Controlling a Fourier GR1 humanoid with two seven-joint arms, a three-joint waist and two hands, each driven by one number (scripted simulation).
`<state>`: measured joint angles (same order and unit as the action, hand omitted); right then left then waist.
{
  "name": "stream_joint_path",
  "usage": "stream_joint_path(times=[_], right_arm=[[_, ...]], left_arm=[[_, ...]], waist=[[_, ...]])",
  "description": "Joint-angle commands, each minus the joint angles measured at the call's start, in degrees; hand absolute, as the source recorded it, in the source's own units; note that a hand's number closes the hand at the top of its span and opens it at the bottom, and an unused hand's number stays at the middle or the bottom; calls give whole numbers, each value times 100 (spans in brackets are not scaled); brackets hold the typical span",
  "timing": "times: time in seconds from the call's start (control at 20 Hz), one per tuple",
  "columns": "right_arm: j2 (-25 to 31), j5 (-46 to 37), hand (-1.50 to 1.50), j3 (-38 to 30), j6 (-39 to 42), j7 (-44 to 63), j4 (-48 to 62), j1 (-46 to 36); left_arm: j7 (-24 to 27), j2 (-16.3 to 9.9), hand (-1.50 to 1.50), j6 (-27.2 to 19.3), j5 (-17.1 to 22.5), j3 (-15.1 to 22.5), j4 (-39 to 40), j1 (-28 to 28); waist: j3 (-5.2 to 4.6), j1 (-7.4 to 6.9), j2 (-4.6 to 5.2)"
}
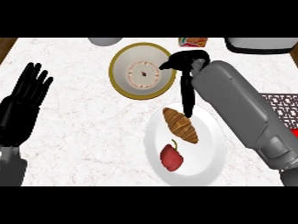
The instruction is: Pick the croissant from the plate and place it in the bowl
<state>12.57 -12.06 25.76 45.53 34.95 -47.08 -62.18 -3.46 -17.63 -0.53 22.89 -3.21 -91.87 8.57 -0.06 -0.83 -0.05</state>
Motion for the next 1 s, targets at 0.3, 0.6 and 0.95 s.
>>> stream_joint_path(times=[0.3,0.6,0.95], right_arm=[[-103,-71,-150,-216,316,764,-1412,1231],[-186,-980,-150,48,-437,234,-1776,1874],[5,-1888,-150,-2,-990,-1275,-1021,1935]], left_arm=[[-247,26,0,1,-2,-241,-348,-215],[-27,338,0,70,-267,9,-275,-298],[-48,353,0,211,-274,-108,-398,-396]], waist=[[7,125,-32],[7,73,-3],[8,12,14]])
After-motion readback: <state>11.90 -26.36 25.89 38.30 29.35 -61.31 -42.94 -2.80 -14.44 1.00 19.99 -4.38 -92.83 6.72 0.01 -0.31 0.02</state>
